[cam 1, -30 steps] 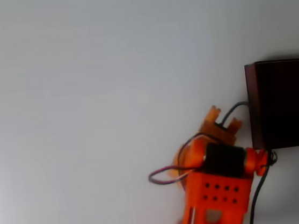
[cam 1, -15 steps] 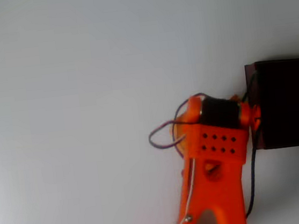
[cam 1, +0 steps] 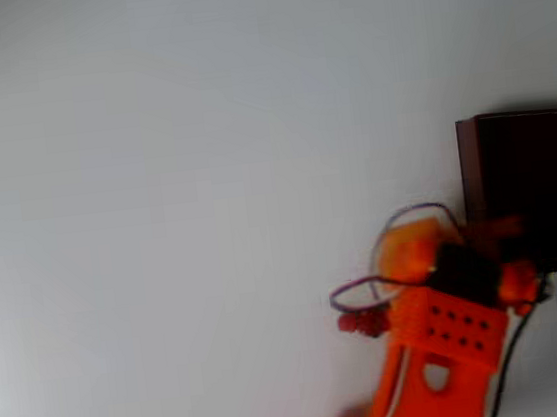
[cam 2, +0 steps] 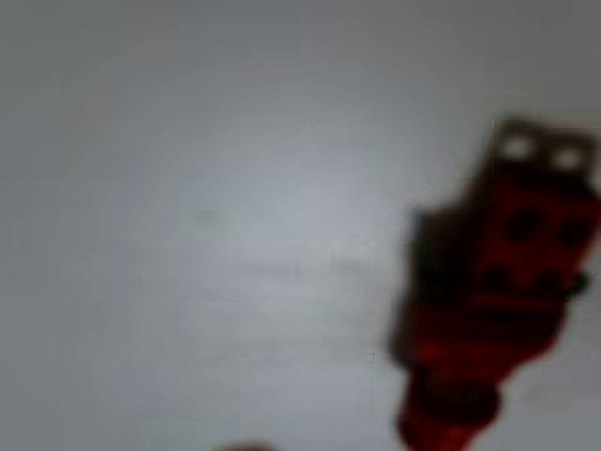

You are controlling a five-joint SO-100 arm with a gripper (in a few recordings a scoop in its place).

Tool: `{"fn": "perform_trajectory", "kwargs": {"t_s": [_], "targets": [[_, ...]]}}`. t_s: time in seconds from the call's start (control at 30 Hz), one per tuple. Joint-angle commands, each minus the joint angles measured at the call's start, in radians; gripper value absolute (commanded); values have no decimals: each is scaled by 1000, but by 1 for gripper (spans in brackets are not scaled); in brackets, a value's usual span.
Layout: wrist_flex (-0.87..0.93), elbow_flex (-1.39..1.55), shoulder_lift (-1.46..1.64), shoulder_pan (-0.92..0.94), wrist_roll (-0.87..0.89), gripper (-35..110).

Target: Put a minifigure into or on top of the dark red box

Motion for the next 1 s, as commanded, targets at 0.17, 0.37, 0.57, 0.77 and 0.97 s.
{"fn": "perform_trajectory", "kwargs": {"t_s": [0.17, 0.37, 0.57, 0.77, 0.97], "targets": [[60, -14, 17, 84, 83, 25], [6, 25, 11, 26, 150, 25], [-201, 176, 46, -8, 166, 26], [-262, 238, 75, -3, 169, 26], [-230, 279, 126, 25, 170, 26]]}}
